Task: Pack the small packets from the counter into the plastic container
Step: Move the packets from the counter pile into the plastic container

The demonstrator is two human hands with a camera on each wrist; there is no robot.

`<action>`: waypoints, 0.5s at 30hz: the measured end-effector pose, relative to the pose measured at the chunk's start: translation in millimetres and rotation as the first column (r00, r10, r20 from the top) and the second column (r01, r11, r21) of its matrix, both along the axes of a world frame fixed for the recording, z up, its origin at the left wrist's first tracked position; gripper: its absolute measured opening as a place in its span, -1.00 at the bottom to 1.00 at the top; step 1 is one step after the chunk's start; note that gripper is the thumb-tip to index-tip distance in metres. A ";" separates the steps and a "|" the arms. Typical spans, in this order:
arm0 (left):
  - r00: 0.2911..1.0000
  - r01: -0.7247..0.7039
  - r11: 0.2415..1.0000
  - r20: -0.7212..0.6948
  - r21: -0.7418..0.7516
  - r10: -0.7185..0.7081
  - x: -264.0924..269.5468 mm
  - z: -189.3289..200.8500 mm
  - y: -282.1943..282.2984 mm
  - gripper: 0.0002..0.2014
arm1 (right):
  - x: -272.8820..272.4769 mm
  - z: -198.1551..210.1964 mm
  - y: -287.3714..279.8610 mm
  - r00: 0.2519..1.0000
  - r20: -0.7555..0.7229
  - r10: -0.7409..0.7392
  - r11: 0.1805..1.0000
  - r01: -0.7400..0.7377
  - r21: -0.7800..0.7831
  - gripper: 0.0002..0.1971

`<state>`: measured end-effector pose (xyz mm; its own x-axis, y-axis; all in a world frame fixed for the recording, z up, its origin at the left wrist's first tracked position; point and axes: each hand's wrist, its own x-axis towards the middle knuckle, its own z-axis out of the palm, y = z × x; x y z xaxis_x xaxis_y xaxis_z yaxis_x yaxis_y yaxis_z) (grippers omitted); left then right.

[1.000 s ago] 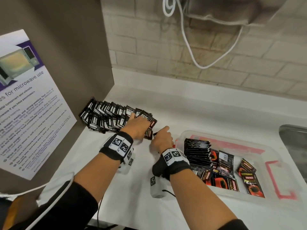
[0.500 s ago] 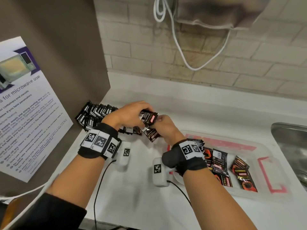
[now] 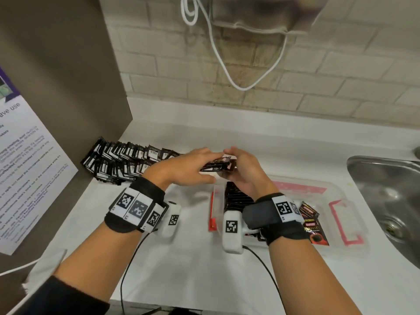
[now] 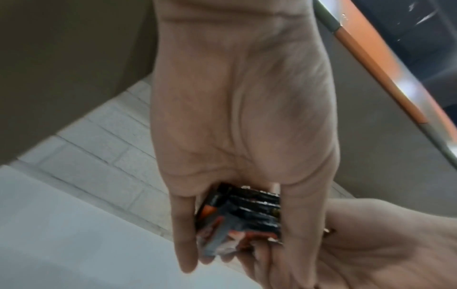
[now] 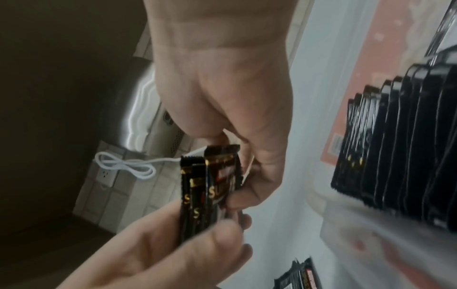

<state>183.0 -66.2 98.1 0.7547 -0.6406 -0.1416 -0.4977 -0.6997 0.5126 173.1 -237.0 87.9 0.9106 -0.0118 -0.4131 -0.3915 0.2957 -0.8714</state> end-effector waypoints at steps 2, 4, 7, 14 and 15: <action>0.999 -0.002 1.000 0.050 0.018 0.001 -3.1 -3.8 -15.1 -0.35 | -6.6 4.9 -11.7 0.998 0.024 0.050 0.997 -0.051 0.053 -0.76; 0.997 -0.020 0.999 0.074 -0.049 0.024 -6.0 -4.4 -25.8 -0.42 | -14.7 7.2 -24.0 0.997 0.053 0.062 0.991 -0.068 0.118 -0.79; 0.999 -0.033 0.993 0.003 -0.111 0.033 -13.4 -1.6 -38.5 -0.65 | -29.3 10.1 -52.0 0.981 0.113 0.158 0.982 -0.168 0.090 -0.79; 0.988 0.037 0.995 -0.147 -0.091 -0.050 -44.6 -4.9 -65.6 -0.80 | -57.3 -1.3 -113.5 0.814 0.162 0.558 0.820 -0.510 -0.261 -0.52; 0.986 0.046 0.997 -0.160 -0.063 -0.055 -48.3 -7.7 -70.5 -0.80 | -60.7 -3.7 -117.7 0.805 0.154 0.573 0.812 -0.533 -0.238 -0.52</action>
